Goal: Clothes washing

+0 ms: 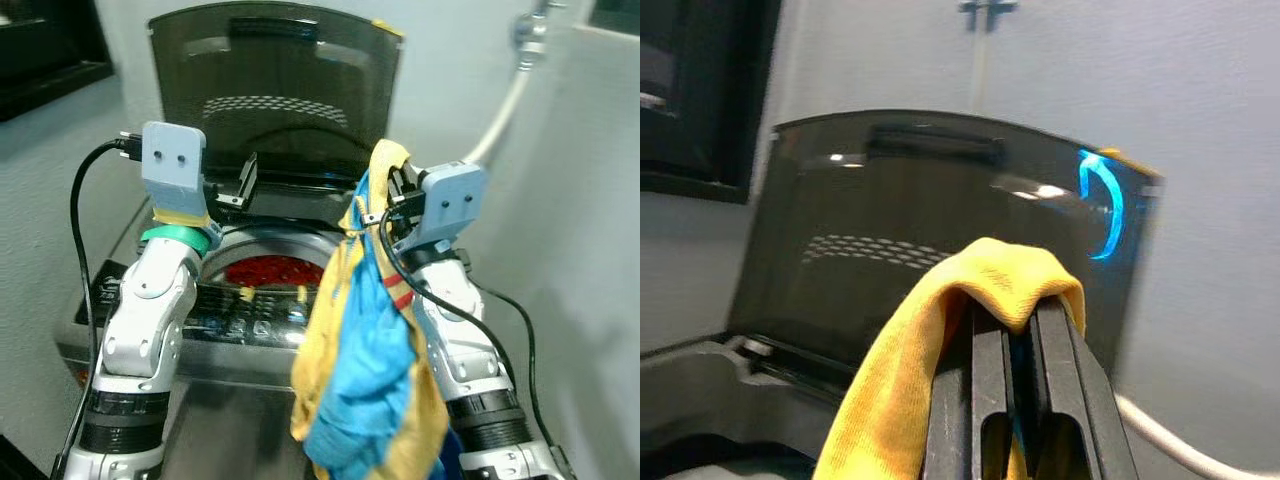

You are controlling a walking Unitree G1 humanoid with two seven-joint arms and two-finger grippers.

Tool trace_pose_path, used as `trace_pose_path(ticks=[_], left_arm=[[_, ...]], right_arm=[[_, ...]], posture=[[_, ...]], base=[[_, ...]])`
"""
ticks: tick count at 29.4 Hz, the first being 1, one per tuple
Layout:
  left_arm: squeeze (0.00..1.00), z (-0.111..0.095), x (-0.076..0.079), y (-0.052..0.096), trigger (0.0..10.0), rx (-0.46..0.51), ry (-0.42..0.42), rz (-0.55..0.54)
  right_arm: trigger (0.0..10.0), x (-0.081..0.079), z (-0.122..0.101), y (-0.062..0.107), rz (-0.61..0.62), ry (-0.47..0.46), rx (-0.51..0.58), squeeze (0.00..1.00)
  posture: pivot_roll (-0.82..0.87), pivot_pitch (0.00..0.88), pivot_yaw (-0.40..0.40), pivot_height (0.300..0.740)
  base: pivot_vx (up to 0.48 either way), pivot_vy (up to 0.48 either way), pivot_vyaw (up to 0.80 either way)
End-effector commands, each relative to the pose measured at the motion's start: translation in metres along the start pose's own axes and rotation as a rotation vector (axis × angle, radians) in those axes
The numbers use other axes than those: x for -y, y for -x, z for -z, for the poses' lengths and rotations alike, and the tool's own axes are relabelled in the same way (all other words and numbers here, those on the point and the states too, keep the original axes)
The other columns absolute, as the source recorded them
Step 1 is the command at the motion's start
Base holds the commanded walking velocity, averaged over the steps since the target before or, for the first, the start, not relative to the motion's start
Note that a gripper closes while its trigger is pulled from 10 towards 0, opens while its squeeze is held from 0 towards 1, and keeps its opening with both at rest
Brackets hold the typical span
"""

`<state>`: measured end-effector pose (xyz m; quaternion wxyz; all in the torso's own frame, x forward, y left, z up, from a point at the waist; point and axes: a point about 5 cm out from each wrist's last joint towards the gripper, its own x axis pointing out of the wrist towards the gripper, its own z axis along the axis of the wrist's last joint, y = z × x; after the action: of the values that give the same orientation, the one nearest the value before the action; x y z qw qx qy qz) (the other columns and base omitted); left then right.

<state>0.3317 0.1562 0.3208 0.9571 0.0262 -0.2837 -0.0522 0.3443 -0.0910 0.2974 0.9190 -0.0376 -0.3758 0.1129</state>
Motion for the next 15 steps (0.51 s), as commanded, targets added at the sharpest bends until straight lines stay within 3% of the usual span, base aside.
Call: trace_pose_path(ticks=[1, 15], left_arm=[[0.00, 0.0018, 0.0015, -0.0004, 10.0, -0.005, 0.000, 0.002], [0.00, 0.0051, 0.0086, 0.0008, 10.0, -0.024, -0.002, 0.043]], right_arm=[[10.0, 0.0007, -0.0022, 0.0003, 0.004, 0.003, 0.019, 0.00], [10.0, 0.0040, -0.0004, 0.0023, 0.019, 0.007, 0.012, 0.00]], posture=[[0.02, 0.024, 0.038, 0.740], [0.02, 0.025, 0.041, 0.740]], base=[[0.311, 0.000, 0.00], [0.000, 0.000, 0.00]])
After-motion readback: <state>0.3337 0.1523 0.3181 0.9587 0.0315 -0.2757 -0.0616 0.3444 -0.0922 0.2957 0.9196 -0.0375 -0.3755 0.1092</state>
